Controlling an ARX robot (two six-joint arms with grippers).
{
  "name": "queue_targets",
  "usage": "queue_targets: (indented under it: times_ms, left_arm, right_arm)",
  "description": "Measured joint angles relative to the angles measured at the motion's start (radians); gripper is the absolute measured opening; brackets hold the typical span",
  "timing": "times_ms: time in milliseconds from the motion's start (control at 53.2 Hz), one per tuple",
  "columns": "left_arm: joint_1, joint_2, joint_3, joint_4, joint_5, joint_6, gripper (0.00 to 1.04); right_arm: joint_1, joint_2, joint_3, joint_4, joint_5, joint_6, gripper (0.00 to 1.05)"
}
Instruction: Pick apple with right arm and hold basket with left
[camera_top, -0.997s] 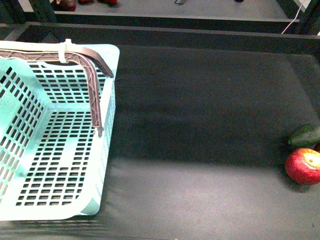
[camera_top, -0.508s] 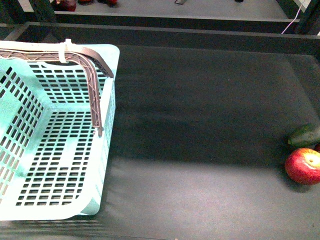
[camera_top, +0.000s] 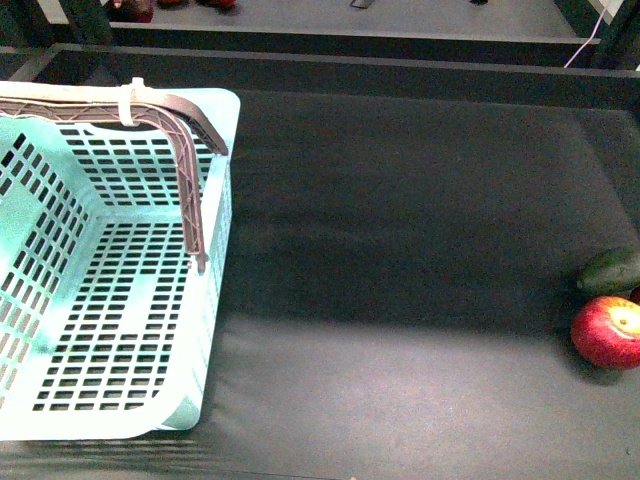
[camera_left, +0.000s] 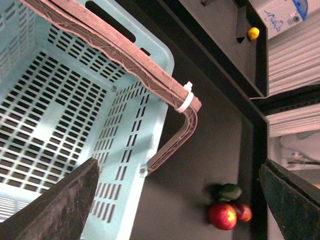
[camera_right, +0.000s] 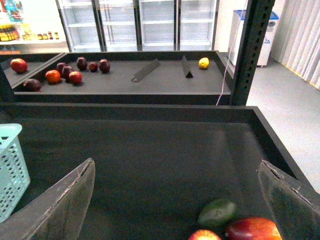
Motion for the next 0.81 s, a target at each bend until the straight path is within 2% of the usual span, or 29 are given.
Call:
queue_targets:
  times_ms: [113, 301, 809]
  left_arm:
    - [0.010, 0.268, 0.101, 0.112, -0.003, -0.176, 0.98]
    - [0.010, 0.574, 0.227, 0.170, -0.060, -0.307, 0.98]
    - [0.064, 0.820, 0.378, 0.213, -0.114, -0.405, 0.98]
  right_arm:
    - [0.000, 0.000, 0.000, 0.000, 0.000, 0.000, 0.96]
    - [0.000, 0.000, 0.000, 0.000, 0.000, 0.000, 0.96]
    - [0.000, 0.000, 0.000, 0.000, 0.000, 0.000, 0.96]
